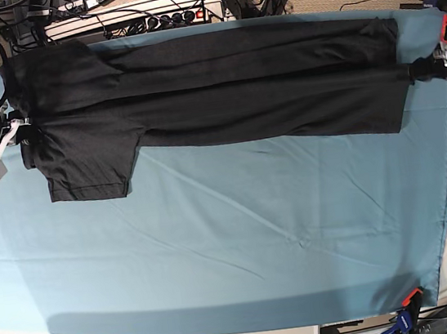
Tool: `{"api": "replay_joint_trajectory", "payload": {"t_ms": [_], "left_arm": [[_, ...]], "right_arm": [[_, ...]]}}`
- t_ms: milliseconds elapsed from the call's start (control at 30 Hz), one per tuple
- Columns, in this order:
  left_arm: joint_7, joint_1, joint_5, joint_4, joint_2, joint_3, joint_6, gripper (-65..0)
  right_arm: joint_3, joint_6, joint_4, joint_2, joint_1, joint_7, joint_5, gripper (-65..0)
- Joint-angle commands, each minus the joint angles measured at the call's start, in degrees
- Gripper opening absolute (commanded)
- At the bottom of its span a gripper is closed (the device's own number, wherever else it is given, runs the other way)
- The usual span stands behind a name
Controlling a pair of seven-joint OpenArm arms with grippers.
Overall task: Fold the T-shirt properly
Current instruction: 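Lower the folded side onto the shirt and smooth it with both grippers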
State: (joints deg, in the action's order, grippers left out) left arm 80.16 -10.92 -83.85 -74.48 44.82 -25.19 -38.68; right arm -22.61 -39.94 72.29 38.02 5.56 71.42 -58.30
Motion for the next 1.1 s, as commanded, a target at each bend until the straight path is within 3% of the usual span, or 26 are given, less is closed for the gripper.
{"api": "replay_joint_trajectory", "payload": {"t_ms": [0, 800, 867, 1000, 1067], "left_arm": [[-0.16, -0.24, -1.15, -1.9, 1.84, -0.61, -0.42, -65.0], [-0.16, -3.69, -1.15, -5.09, 1.84, -0.61, -1.32, -65.0], [-0.16, -3.69, -1.15, -5.09, 1.84, -0.61, -1.32, -58.2], [-0.16, -3.69, -1.15, -5.09, 1.84, -0.61, -1.32, -37.3], [-0.31, -3.69, -1.15, -5.09, 1.84, -0.61, -1.32, -33.5]], "right_arm": [[-0.7, -0.06, 0.83, 1.51, -0.66, -1.09, -0.13, -65.0], [-0.7, -0.06, 0.83, 1.53, -0.66, -0.94, 1.62, -65.0], [-0.7, -0.06, 0.83, 1.53, -0.66, -0.94, 1.62, -65.0], [-0.7, -0.06, 0.83, 1.53, -0.66, -1.01, 1.6, -65.0], [-0.7, -0.06, 0.83, 1.53, -0.66, -0.98, 1.6, -65.0]]}}
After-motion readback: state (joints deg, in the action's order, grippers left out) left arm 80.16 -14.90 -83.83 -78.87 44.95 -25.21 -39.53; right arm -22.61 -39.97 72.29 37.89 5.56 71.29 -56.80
